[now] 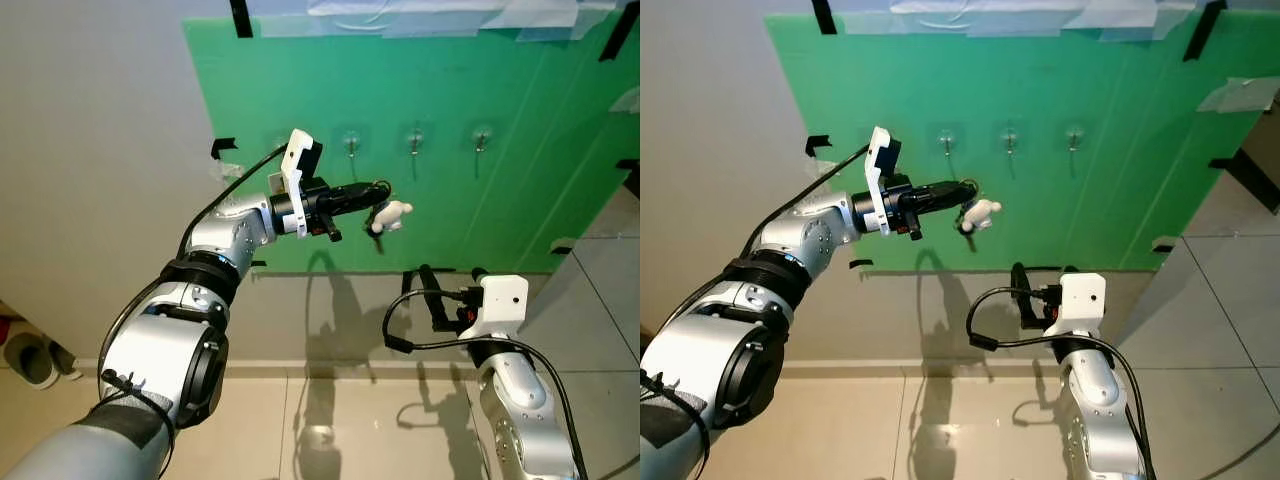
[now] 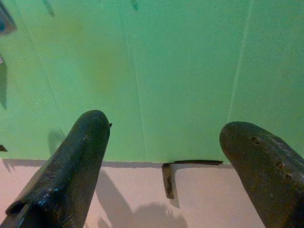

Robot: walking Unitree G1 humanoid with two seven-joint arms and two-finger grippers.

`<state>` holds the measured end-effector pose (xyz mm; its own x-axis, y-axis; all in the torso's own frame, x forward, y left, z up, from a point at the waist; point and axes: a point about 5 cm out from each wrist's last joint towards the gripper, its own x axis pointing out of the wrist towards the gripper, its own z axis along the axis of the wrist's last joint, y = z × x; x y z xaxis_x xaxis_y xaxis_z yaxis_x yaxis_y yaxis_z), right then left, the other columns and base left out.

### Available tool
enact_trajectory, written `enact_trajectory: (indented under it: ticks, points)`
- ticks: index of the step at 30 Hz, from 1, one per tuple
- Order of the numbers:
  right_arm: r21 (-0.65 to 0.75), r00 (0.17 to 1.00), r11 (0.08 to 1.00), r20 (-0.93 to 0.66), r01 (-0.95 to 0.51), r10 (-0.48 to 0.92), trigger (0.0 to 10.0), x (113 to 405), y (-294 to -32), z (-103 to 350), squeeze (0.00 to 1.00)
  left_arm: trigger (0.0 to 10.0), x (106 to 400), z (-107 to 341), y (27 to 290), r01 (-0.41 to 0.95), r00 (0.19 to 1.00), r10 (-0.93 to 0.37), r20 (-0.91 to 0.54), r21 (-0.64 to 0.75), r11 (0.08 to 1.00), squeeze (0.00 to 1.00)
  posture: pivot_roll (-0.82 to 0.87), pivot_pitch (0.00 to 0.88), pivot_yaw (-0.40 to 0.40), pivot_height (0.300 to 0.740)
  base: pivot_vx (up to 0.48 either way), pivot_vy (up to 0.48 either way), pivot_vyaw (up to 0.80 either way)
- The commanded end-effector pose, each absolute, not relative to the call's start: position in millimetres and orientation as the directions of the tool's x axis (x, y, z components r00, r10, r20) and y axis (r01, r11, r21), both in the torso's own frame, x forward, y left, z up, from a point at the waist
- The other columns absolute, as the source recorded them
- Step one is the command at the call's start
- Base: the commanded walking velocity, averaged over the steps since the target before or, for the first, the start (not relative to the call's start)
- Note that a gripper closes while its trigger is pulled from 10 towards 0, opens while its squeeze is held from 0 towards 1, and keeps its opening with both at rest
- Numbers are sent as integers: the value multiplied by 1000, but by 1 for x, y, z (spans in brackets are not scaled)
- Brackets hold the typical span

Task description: Hang keys on a hook

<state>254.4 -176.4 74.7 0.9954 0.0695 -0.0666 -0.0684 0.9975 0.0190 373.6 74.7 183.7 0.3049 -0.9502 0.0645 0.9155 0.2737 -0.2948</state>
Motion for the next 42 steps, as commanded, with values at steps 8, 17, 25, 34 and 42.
enact_trajectory:
  ticks: [8, 17, 25, 34, 42]
  points:
    - [33, 996, 998, -60, -61, 63, 10000, 254, -173, 78, 0, 10000, 385, 202, 81, 891, 392, -916, 84, -282, 355, 0, -192, 0, 121, 740, 0, 0, 0]
    - [33, 996, 997, -66, -64, 66, 10000, 253, -173, 77, 0, 10000, 391, 198, 89, 835, 494, -868, 59, -310, 454, 0, -195, 0, 117, 740, 0, 0, 0]
    - [32, 995, 997, -69, -68, 70, 10000, 252, -173, 77, 0, 10000, 396, 197, 99, 766, 588, -806, 62, -364, 531, 0, -197, 0, 117, 740, 0, 0, 0]
    - [34, 993, 995, -65, -95, 97, 10000, 252, -171, 78, 0, 10000, 398, 194, 101, 713, 646, -761, 62, -405, 572, 0, -199, 0, 114, 740, 0, 0, 0]
    - [35, 984, 986, -58, -166, 167, 10000, 246, -162, 79, 0, 10000, 399, 191, 101, 660, 693, -719, 55, -451, 601, 0, -210, 0, 115, 740, 0, 0, 0]
